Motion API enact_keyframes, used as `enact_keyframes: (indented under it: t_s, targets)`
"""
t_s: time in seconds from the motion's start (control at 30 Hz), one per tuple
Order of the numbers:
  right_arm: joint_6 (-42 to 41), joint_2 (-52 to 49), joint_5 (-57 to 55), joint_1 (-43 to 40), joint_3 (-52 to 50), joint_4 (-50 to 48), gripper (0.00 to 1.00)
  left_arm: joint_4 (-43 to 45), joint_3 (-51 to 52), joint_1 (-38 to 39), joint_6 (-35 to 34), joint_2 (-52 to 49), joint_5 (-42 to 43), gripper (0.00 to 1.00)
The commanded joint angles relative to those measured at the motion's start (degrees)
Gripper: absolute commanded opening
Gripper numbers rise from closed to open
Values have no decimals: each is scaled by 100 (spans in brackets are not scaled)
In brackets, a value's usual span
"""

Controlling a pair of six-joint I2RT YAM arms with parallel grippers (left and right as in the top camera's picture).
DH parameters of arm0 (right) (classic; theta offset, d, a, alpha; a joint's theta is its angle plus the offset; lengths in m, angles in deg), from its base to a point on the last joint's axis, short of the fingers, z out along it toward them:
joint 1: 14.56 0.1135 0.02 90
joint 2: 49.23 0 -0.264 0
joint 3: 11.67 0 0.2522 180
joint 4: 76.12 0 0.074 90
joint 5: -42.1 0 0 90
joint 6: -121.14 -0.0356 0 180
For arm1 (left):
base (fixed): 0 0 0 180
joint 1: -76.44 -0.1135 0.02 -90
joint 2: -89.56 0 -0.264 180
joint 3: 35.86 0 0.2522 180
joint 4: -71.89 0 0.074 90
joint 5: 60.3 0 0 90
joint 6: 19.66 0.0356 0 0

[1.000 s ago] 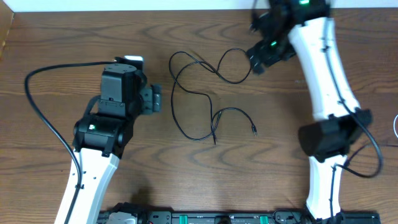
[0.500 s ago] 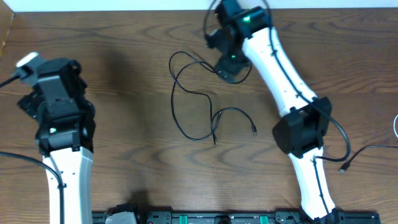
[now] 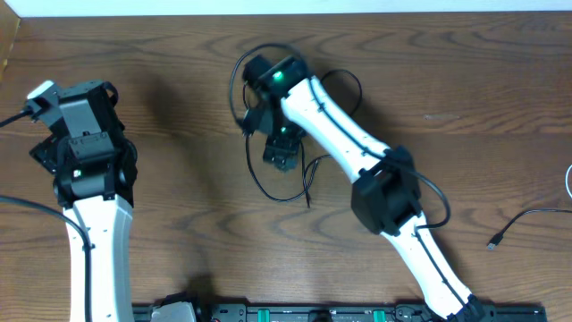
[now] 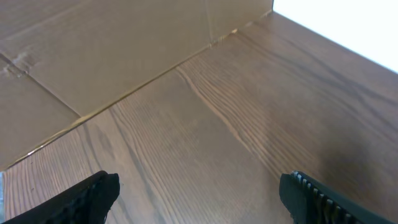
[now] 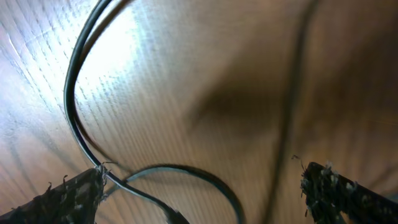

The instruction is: Untangle cables

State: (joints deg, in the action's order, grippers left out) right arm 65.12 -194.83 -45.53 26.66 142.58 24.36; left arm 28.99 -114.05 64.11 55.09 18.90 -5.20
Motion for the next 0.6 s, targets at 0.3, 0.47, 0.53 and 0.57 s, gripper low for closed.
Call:
enact_keyframes:
  t_s: [0.3, 0.47, 0.53, 0.57]
  targets:
    - [-1029, -68, -2253, -229, 26, -833, 99, -17, -57, -24, -74, -109, 284, 88]
    - [-1235, -79, -2232, -507, 26, -1147, 99, -20, -57, -17, -72, -109, 376, 88]
    - [-1233, -79, -2118, -610, 9, -1294, 100, -20, -57, -17, -72, -109, 483, 88]
    - [-1233, -79, -2017, -675, 2, -1388, 99, -22, -57, -17, -72, -109, 503, 87]
